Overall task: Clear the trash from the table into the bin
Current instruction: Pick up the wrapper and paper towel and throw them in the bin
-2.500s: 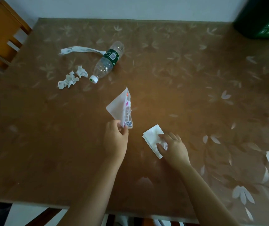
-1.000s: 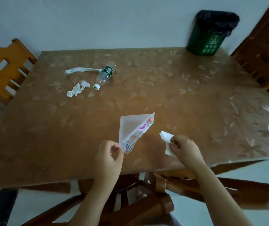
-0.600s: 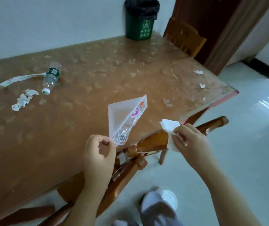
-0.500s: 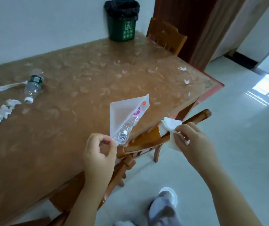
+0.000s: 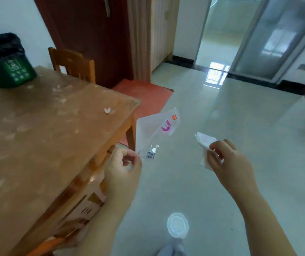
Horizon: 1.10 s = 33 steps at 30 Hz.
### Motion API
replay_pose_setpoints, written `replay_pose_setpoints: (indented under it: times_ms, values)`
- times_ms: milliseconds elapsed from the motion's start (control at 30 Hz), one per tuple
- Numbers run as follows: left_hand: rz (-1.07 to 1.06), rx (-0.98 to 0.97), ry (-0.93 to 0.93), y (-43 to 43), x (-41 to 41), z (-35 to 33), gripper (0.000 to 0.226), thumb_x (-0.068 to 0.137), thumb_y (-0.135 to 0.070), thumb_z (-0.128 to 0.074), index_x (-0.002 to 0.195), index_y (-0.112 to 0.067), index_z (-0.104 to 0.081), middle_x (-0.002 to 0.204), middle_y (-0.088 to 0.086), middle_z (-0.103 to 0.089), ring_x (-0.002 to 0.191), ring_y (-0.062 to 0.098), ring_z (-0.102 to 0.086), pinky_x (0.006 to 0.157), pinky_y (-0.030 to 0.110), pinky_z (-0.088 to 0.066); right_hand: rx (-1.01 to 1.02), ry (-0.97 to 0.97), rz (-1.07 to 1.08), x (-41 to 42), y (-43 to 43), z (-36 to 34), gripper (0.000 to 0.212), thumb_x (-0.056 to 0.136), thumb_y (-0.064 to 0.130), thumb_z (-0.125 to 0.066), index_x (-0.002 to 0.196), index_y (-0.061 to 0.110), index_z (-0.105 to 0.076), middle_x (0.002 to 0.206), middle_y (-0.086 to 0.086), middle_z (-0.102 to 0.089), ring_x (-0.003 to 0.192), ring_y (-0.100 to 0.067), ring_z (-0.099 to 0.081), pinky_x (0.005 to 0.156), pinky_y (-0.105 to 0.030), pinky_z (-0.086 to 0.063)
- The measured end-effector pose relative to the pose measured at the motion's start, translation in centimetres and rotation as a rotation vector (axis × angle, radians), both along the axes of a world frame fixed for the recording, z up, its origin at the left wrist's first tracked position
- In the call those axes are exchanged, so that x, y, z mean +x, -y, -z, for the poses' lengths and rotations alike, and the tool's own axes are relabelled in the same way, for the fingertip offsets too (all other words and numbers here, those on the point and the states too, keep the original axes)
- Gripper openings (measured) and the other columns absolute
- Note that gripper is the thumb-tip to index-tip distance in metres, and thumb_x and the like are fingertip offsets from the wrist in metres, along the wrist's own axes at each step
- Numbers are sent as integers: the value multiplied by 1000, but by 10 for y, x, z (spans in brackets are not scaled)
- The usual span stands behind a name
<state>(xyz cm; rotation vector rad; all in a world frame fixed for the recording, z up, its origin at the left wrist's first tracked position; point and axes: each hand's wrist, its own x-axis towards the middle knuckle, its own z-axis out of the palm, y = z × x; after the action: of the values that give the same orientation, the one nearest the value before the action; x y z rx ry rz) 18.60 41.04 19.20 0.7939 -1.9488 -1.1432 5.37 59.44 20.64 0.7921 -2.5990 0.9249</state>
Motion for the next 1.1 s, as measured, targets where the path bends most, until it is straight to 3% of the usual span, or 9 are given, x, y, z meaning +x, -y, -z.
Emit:
replay_pose_setpoints:
  times_ms: [167, 333, 500, 633, 767, 867, 1000, 1100]
  values:
    - [173, 71, 27, -51, -120, -4, 24, 80, -9, -66, 72, -26, -52, 73, -5, -59, 75, 12, -56, 69, 25, -46, 6, 0, 138, -80, -54, 6, 13, 72, 0, -69, 72, 7, -59, 64, -4, -48, 58, -30, -50, 49, -29, -37]
    - [256, 47, 86, -67, -191, 9, 26, 80, -10, -67, 70, -28, -50, 72, -5, -59, 73, 10, -56, 65, 25, -45, 45, 45, 194, -137, -77, 24, 14, 70, -2, -69, 71, 7, -58, 64, -6, -51, 62, -28, -48, 50, -29, -36]
    - [264, 68, 136, -46, -265, 27, 28, 79, -7, -67, 68, -27, -51, 69, -9, -58, 69, 2, -54, 62, 8, -39, 76, 91, 243, -200, -69, 39, 16, 69, -3, -69, 70, 7, -57, 64, -7, -51, 60, -27, -48, 48, -30, -37]
    - [262, 70, 117, -7, -339, 36, 31, 79, -2, -65, 68, -28, -50, 68, -10, -57, 69, -6, -52, 62, 5, -38, 101, 91, 217, -271, -29, 44, 14, 72, 0, -66, 69, 8, -55, 63, -5, -50, 59, -26, -46, 48, -28, -34]
    - [226, 55, 66, 54, -421, 35, 27, 78, -2, -66, 71, -24, -52, 67, -11, -56, 69, -5, -54, 62, 7, -36, 123, 75, 165, -361, 40, 33, 6, 71, 7, -58, 67, 6, -54, 61, -7, -49, 57, -24, -42, 50, -26, -29]
    - [177, 44, 40, 108, -478, 22, 20, 79, -5, -66, 74, -21, -54, 68, -12, -57, 68, 1, -53, 62, 14, -39, 149, 73, 119, -425, 102, 19, 13, 68, -1, -67, 68, 4, -55, 63, -8, -52, 57, -29, -47, 50, -26, -31]
    - [99, 21, 13, 170, -538, 10, 18, 78, 0, -65, 75, -16, -56, 69, -8, -58, 70, -2, -54, 61, 5, -37, 119, 51, -6, -499, 179, 12, 5, 69, 9, -59, 68, 6, -55, 63, -7, -52, 55, -26, -44, 46, -21, -24]
    - [-7, 8, 36, 204, -568, 15, 16, 78, -2, -66, 76, -15, -56, 69, -8, -59, 71, 1, -55, 59, 8, -38, 93, 91, -100, -542, 221, 20, 4, 69, 11, -55, 68, 8, -53, 64, -3, -49, 56, -23, -42, 47, -15, -23]
